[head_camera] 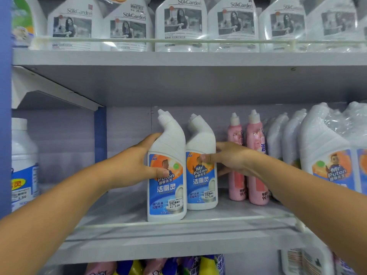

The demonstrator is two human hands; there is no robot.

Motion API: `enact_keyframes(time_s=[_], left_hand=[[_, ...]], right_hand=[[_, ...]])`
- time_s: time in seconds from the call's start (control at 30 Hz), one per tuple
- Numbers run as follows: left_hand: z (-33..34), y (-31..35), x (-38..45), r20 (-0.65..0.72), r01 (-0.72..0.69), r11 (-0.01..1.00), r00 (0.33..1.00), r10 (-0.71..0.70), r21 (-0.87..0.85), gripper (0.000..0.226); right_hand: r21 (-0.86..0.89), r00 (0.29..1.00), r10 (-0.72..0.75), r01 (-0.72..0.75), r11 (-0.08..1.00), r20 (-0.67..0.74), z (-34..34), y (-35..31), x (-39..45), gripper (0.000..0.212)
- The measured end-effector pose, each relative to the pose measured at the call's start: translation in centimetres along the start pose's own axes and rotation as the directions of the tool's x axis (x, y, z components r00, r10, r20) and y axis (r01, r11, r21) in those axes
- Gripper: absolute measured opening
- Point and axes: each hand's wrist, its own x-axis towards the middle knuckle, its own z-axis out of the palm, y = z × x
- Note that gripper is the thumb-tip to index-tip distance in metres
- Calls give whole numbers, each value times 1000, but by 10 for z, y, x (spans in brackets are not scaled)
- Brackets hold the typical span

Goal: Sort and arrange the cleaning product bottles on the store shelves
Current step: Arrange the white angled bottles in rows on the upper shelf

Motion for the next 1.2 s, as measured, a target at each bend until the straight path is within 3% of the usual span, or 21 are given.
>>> enact_keyframes(time_s=[0.3, 0.43, 0.5, 0.6, 0.67, 0.8, 0.9, 0.97, 1.1, 1.2], left_hand=[[7, -3, -8, -53, -10, 996, 999, 6, -88, 76], [19, -11, -12, -152, -11, 981, 988, -18, -192, 71], [23, -15, -14, -225, -23, 975, 974, -28, -223, 67], [28, -14, -15, -354, -50, 963, 934, -49, -264, 50], [35, -9, -18, -470, -84, 963, 881, -49, -257, 49], [57, 18, -35, -667, -249, 966, 731, 144, -64, 46], [79, 43, -42, -649, -355, 932, 726, 227, -72, 36], [93, 53, -41, -616, -368, 927, 747, 249, -72, 30], [115, 59, -32, -420, -285, 914, 896, 146, -289, 24], [126, 61, -20, -335, -207, 911, 939, 82, -357, 22]], right_hand=[[-25, 996, 6, -8, 1000, -84, 12, -1, -11, 36], [-147, 968, -37, 0, 989, -248, 10, -3, -21, 41], [-291, 886, -180, 53, 955, -428, -3, -13, -32, 30], [-373, 644, -362, 125, 919, -674, -40, -26, -46, 17], [-431, 561, -374, 34, 902, -738, -65, -32, -45, 29], [-397, 684, -116, -269, 878, -720, -73, -41, -36, 61], [-422, 755, -23, -341, 840, -655, -66, -43, -28, 63], [-466, 776, -14, -364, 806, -630, -62, -41, -25, 64], [-469, 798, 33, -386, 795, -601, -55, -42, -32, 71], [-480, 779, -18, -367, 797, -627, -55, -48, -44, 53]])
